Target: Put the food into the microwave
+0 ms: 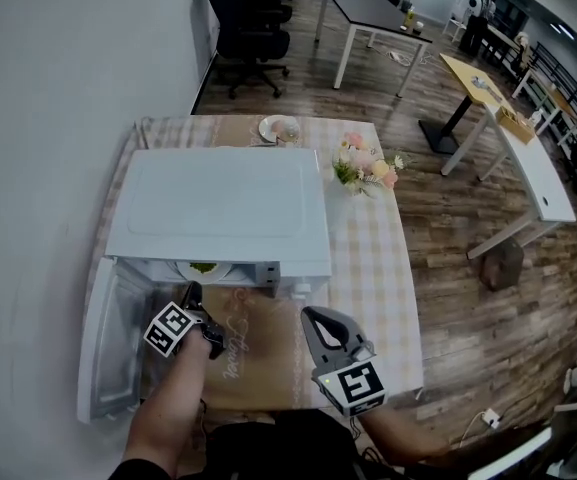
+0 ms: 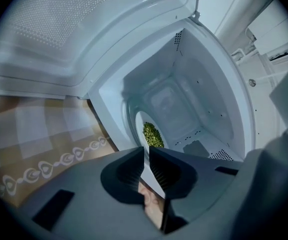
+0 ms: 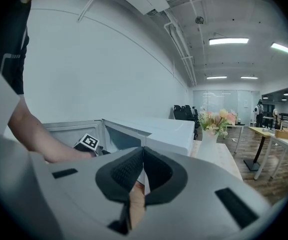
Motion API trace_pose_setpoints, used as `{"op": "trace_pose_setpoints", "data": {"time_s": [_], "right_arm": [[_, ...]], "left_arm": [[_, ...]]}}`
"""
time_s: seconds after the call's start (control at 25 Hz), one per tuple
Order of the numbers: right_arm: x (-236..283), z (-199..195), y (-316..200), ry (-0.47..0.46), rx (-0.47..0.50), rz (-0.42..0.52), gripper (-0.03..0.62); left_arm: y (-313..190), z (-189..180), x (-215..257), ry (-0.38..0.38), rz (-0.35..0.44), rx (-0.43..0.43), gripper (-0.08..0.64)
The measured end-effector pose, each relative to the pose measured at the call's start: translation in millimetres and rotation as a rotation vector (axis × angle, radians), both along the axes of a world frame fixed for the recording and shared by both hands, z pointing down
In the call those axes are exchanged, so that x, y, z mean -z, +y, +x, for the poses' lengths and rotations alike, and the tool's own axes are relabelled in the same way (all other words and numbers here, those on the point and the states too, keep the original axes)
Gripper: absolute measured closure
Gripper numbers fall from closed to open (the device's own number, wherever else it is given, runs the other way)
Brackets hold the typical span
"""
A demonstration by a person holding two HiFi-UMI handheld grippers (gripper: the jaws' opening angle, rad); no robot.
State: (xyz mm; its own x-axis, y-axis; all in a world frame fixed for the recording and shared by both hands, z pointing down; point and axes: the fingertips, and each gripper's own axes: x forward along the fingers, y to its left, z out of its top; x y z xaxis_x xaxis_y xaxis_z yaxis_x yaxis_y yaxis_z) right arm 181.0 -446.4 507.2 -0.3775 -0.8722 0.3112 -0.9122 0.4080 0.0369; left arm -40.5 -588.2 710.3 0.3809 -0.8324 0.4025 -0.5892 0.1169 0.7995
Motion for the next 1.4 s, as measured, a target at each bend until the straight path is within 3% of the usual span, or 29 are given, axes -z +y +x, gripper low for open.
{"op": "trace_pose_setpoints", "data": {"time_s": [0.56,0.76,1.28,1.4], "right_arm": [[2.6,8.7,13.0,0.006,-0.034,0.003,0.584],[3.8,9.5,22.8,-0.005,-0.056,0.004,0.583],[37.0,-29.5,56.5,-0.09,-0.075,0.076,0.584],[38.1,-34.5,68.9,-0.101,-0.098,0.081,0.583]], "left_arm": [[-14.4,10.7,2.0,-0.033,0.015,-0.055,0.518],[-9.3,10.6,10.7,-0.079,0.045,-0.085,0.518],[72.4,10.3,122.1,-0.039,0.351,-0.253,0.518],[95.5,5.3,143.8,-0.075,0.427,-0.305,0.518]]}}
